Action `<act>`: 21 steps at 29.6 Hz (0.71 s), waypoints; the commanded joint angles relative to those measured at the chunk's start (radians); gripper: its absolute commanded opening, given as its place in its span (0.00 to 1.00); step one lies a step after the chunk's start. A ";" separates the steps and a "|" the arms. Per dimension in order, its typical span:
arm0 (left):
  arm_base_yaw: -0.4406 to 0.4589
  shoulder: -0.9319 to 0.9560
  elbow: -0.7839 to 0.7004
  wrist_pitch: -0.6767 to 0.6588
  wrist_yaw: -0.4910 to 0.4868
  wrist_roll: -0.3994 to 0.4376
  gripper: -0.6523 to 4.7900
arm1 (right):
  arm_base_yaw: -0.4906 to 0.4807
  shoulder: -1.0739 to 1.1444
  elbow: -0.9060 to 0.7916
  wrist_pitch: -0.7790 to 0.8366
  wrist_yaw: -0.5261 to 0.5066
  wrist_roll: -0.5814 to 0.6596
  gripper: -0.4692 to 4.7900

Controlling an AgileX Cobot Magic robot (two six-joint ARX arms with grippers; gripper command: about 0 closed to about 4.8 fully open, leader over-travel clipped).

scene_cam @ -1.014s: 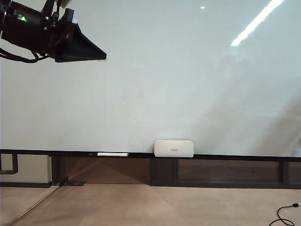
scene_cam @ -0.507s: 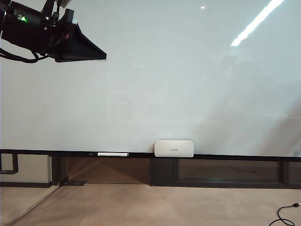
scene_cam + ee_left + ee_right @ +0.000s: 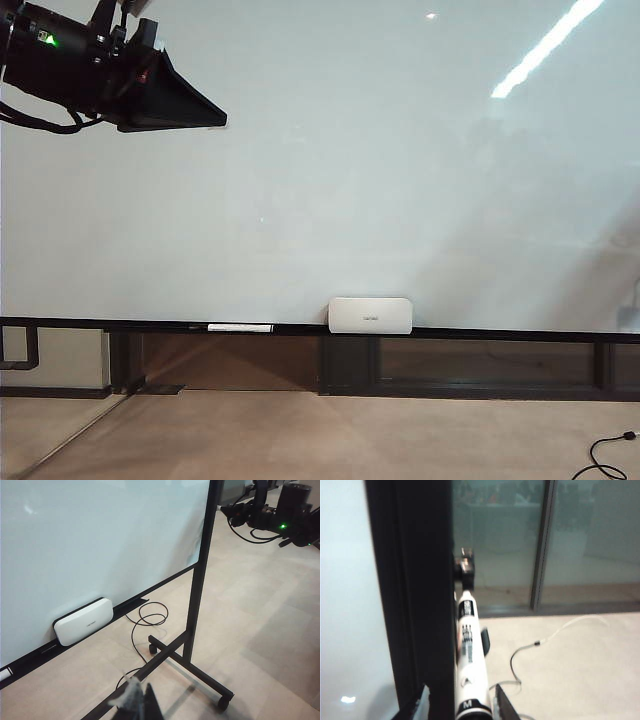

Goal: Reach to the right to find the marker pen, pick it up, and write the number 10 on the whiteboard.

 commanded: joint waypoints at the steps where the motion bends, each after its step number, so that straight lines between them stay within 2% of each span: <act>1: 0.000 -0.002 0.005 0.017 0.002 0.004 0.11 | 0.006 0.001 0.015 -0.018 0.000 0.000 0.41; 21: -0.001 -0.003 0.005 0.017 0.003 0.003 0.11 | -0.001 0.001 0.025 -0.014 0.040 -0.008 0.41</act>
